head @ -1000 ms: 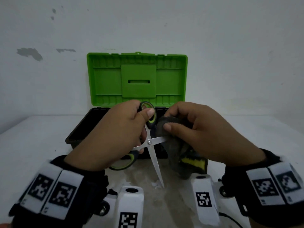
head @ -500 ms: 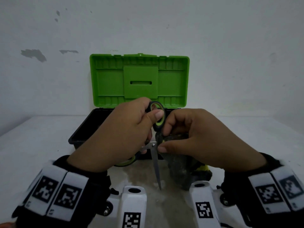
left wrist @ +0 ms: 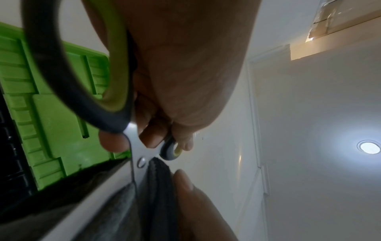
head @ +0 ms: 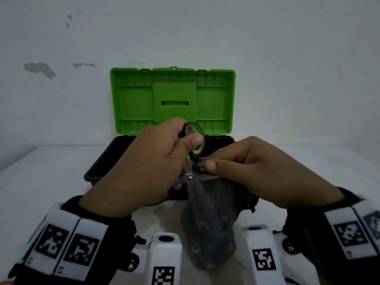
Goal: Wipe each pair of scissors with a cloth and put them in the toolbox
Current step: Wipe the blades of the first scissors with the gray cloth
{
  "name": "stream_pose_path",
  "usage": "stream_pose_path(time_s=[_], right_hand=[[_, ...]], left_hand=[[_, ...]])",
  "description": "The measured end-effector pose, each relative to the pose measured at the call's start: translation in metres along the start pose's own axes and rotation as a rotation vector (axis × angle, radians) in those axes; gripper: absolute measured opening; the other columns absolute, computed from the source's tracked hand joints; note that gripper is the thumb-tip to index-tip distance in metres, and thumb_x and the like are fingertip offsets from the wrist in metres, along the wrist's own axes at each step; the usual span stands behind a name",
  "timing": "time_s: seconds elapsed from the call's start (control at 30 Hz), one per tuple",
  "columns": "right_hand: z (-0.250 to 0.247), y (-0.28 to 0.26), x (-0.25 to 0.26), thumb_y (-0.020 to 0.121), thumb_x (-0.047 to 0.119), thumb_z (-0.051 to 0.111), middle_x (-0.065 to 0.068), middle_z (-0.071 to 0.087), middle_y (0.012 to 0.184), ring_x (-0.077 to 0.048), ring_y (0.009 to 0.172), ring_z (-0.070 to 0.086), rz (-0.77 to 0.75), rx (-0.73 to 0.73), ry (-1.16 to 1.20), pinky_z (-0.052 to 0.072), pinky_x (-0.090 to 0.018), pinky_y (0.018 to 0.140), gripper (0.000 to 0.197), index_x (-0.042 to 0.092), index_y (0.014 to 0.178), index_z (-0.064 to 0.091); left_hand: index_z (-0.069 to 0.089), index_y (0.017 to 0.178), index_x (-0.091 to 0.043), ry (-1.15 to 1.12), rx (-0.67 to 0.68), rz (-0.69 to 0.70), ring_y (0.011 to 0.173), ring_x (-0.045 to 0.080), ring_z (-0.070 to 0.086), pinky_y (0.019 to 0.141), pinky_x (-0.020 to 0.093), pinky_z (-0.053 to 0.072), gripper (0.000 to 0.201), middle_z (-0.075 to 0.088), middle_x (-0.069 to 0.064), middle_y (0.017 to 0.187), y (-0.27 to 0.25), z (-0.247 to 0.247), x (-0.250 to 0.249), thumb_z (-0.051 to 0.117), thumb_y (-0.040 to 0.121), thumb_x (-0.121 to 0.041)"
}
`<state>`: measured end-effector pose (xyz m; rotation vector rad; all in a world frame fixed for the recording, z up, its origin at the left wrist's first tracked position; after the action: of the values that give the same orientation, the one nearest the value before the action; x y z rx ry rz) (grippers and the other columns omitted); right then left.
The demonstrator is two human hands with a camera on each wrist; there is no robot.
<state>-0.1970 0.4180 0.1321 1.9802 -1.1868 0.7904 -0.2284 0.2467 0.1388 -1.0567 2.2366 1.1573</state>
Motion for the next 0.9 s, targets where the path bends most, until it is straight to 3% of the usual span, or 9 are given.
stream_pose_path(time_s=[0.13, 0.2, 0.33, 0.4, 0.53, 0.67, 0.9], right_hand=[[0.001, 0.002, -0.004, 0.085, 0.012, 0.072, 0.000, 0.077, 0.086, -0.021, 0.085, 0.073, 0.043, 0.000, 0.055, 0.058, -0.043, 0.086, 0.010, 0.017, 0.091, 0.079], [0.003, 0.003, -0.005, 0.081, 0.012, 0.077, -0.003, 0.077, 0.082, -0.020, 0.079, 0.073, 0.064, 0.012, 0.070, 0.059, -0.041, 0.082, 0.008, 0.017, 0.087, 0.078], [0.004, 0.004, -0.001, 0.076, 0.020, 0.082, 0.004, 0.075, 0.073, -0.011, 0.068, 0.070, 0.027, -0.017, -0.051, 0.057, -0.026, 0.067, 0.007, 0.019, 0.082, 0.079], [0.003, 0.004, 0.001, 0.076, 0.021, 0.082, 0.006, 0.074, 0.071, -0.006, 0.064, 0.067, -0.005, -0.042, -0.084, 0.054, -0.022, 0.063, 0.005, 0.019, 0.080, 0.079], [0.005, 0.004, 0.002, 0.079, 0.022, 0.080, 0.012, 0.072, 0.069, 0.002, 0.062, 0.063, -0.054, -0.024, -0.150, 0.049, -0.016, 0.060, 0.004, 0.019, 0.079, 0.077], [0.002, 0.003, 0.000, 0.084, 0.023, 0.076, 0.014, 0.068, 0.065, 0.005, 0.059, 0.059, -0.032, 0.026, -0.180, 0.046, -0.014, 0.059, 0.008, 0.024, 0.076, 0.075], [-0.013, -0.004, -0.002, 0.085, 0.024, 0.073, 0.014, 0.072, 0.065, 0.003, 0.056, 0.062, 0.019, 0.030, -0.148, 0.047, -0.014, 0.055, 0.008, 0.023, 0.085, 0.080]], left_hand=[[0.055, 0.084, -0.018, -0.007, -0.006, 0.034, 0.038, 0.011, 0.059, 0.041, 0.026, 0.049, 0.022, 0.065, -0.003, 0.058, -0.001, 0.000, -0.003, 0.050, 0.095, -0.036], [0.056, 0.086, -0.017, 0.013, -0.012, 0.071, 0.039, 0.011, 0.059, 0.041, 0.022, 0.047, 0.024, 0.065, -0.003, 0.061, -0.002, 0.001, -0.006, 0.049, 0.094, -0.038], [0.056, 0.087, -0.016, 0.036, -0.021, 0.120, 0.042, 0.011, 0.060, 0.040, 0.019, 0.043, 0.033, 0.064, -0.004, 0.066, -0.003, 0.001, -0.011, 0.044, 0.090, -0.047], [0.056, 0.087, -0.016, 0.050, -0.037, 0.139, 0.044, 0.012, 0.060, 0.040, 0.022, 0.044, 0.034, 0.064, -0.004, 0.067, -0.004, 0.002, -0.012, 0.043, 0.089, -0.047], [0.055, 0.085, -0.018, 0.004, -0.046, 0.102, 0.040, 0.011, 0.059, 0.038, 0.017, 0.043, 0.023, 0.065, -0.002, 0.064, -0.003, 0.001, -0.008, 0.048, 0.093, -0.039], [0.056, 0.087, -0.017, -0.041, -0.029, 0.042, 0.039, 0.012, 0.058, 0.041, 0.031, 0.052, 0.025, 0.065, -0.001, 0.062, -0.002, -0.001, -0.003, 0.048, 0.092, -0.039], [0.057, 0.086, -0.016, -0.111, -0.032, 0.003, 0.039, 0.017, 0.058, 0.042, 0.038, 0.054, 0.019, 0.064, 0.004, 0.058, -0.001, -0.006, 0.001, 0.049, 0.097, -0.030]])
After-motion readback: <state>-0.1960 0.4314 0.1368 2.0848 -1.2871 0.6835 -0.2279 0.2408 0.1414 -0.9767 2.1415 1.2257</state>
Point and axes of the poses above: each hand's wrist, its own y-axis towards the middle knuckle, its own z-axis out of the palm, x = y × z, the point moved 3 cm from there along y, towards the middle knuckle
